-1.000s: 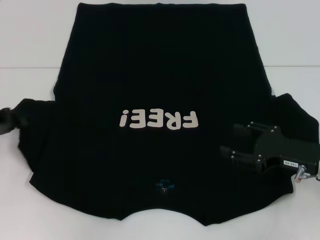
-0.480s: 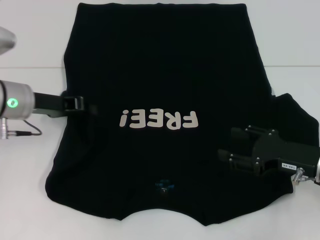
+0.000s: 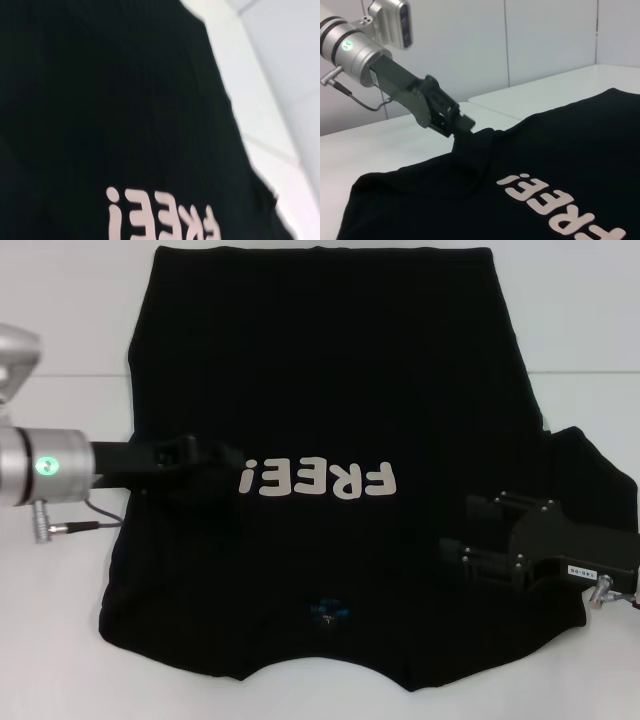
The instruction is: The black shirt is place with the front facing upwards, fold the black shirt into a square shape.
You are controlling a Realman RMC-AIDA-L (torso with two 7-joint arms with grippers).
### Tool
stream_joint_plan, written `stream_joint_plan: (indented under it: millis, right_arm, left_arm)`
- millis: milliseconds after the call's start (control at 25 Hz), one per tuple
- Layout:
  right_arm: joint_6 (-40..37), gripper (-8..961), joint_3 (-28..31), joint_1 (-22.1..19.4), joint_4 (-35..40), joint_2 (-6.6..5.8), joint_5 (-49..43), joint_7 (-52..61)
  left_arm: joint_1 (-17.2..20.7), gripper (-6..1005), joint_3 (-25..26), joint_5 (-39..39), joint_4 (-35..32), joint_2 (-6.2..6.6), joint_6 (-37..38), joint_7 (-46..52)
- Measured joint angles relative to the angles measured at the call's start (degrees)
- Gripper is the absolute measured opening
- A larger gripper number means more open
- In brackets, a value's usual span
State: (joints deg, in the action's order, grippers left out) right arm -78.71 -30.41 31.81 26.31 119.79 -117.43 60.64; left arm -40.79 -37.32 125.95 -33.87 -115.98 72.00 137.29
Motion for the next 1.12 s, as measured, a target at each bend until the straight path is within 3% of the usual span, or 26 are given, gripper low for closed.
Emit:
stream_joint_plan:
  millis: [160,360,800,1120]
  right_arm:
    - [0.12,759,0.00,0.00,0.05,-0.01,0.00,0.00]
    - [0.28,759,0.01,0.01,0.06,-0.01,0.00,0.00]
    - [0.31,759,0.01,-0.08,0.08,-0.01,0.01,0.00]
    - [0.32,759,0.01,-0.19,-0.02,-0.01,0.01,0.00]
  left_arm:
    - [2.66,327,4.54,-2.39,3.00,2.00,-1.80,0.73]
    - [5.48,535,6.59,-2.45,5.08,2.94,-5.59,2.01]
    - [4.83,879,7.41,-2.44,8.26,1.69,-13.88,2.06]
    - [4.50,929,7.59,-2.60,8.75,1.67,-14.54,2.10]
